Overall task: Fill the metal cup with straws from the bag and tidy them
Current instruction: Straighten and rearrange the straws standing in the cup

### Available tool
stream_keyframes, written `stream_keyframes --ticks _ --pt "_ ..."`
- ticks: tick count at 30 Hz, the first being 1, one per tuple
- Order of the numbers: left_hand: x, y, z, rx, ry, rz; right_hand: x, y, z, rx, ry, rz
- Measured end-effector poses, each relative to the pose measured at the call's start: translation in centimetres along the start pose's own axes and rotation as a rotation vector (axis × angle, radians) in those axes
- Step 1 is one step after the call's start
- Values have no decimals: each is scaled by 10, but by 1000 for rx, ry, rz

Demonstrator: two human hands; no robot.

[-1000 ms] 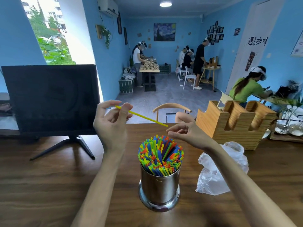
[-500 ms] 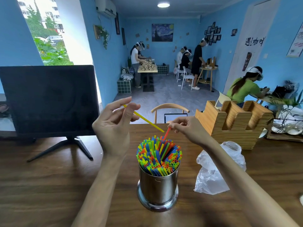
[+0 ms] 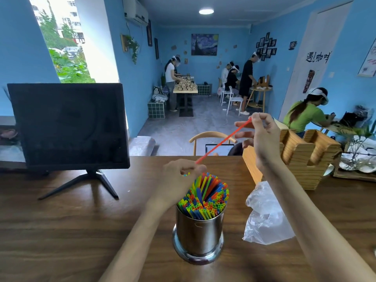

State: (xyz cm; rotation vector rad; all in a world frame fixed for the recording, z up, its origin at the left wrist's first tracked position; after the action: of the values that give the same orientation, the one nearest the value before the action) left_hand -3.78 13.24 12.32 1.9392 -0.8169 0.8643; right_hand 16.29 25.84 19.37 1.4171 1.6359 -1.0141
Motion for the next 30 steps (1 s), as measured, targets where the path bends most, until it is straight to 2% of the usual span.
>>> stream_keyframes --ticks 3,5,10,13,16,20,26,30 --pt "-1 5 0 176 49 292 5 0 4 3 -130 -139" --pt "1 6 1 161 62 441 10 -2 9 17 -173 -171" --pt "21 14 8 117 -51 654 26 -9 22 34 -311 -295" --pt "32 19 11 22 -128 733 41 -12 30 24 -357 -242" --pt "39 25 11 107 -173 700 55 -12 37 -29 -315 -72" --pt "41 37 6 352 -236 664 69 -8 38 -275 -328 199" --pt "54 40 8 403 -399 478 86 -13 41 -768 -393 553" --pt "52 31 8 398 -420 321 89 -17 41 -801 -345 563"
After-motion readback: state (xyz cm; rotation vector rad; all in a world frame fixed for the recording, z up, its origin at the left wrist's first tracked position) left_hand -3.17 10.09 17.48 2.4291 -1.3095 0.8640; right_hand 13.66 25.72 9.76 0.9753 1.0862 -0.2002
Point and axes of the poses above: each hand's wrist, its own z-axis away from the middle knuckle, its own y-axis out of the back of the hand, x = y × z, the point moved 3 cm from there along -z, towards the middle knuckle, and after that the axes turned 7 degrees about z, right-handed, at the moved point
